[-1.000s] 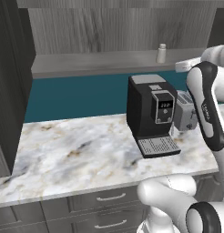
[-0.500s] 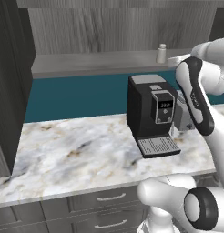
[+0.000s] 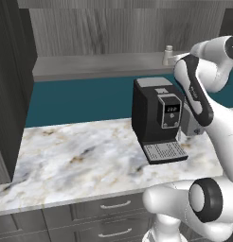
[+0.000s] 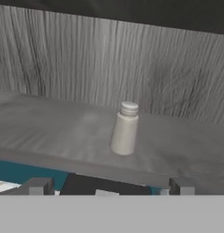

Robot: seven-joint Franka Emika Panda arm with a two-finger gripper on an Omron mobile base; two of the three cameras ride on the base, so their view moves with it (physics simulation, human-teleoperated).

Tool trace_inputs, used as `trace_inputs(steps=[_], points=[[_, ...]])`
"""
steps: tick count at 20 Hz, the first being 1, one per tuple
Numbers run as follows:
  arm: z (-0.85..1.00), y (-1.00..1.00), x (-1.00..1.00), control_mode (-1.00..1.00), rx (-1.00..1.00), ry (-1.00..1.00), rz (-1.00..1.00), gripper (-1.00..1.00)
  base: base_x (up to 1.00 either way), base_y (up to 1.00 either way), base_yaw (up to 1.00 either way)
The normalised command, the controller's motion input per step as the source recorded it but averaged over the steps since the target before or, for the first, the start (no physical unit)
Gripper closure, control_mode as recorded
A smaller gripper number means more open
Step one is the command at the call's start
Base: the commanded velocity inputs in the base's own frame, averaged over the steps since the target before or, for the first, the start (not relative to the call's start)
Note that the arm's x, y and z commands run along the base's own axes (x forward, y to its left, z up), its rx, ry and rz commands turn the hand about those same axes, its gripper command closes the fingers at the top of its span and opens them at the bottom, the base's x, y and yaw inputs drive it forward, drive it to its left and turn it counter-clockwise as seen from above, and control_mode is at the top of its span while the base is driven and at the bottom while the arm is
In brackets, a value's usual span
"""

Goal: Retrieve the shaker from the cabinet and place it next the steak on a plate on the dining table.

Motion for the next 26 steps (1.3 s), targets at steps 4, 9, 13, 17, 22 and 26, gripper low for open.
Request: trace_inputs(steps=[4, 9, 13, 17, 22, 26], points=[[0.00, -0.06, 0.39, -1.00, 0.00, 0.00, 0.00, -1.00, 0.00, 0.00, 0.00], [0.00, -0.01, 0.42, -1.00, 0.00, 0.00, 0.00, -1.00, 0.00, 0.00, 0.00], [0.00, 0.00, 0.39, -1.00, 0.00, 0.00, 0.00, -1.00, 0.00, 0.00, 0.00], [0.00, 0.00, 0.29, -1.00, 0.00, 0.00, 0.00, -1.00, 0.00, 0.00, 0.00], [0.00, 0.00, 0.28, -1.00, 0.00, 0.00, 0.00, -1.00, 0.00, 0.00, 0.00], [0.00, 0.00, 0.29, -1.00, 0.00, 0.00, 0.00, -1.00, 0.00, 0.00, 0.00]])
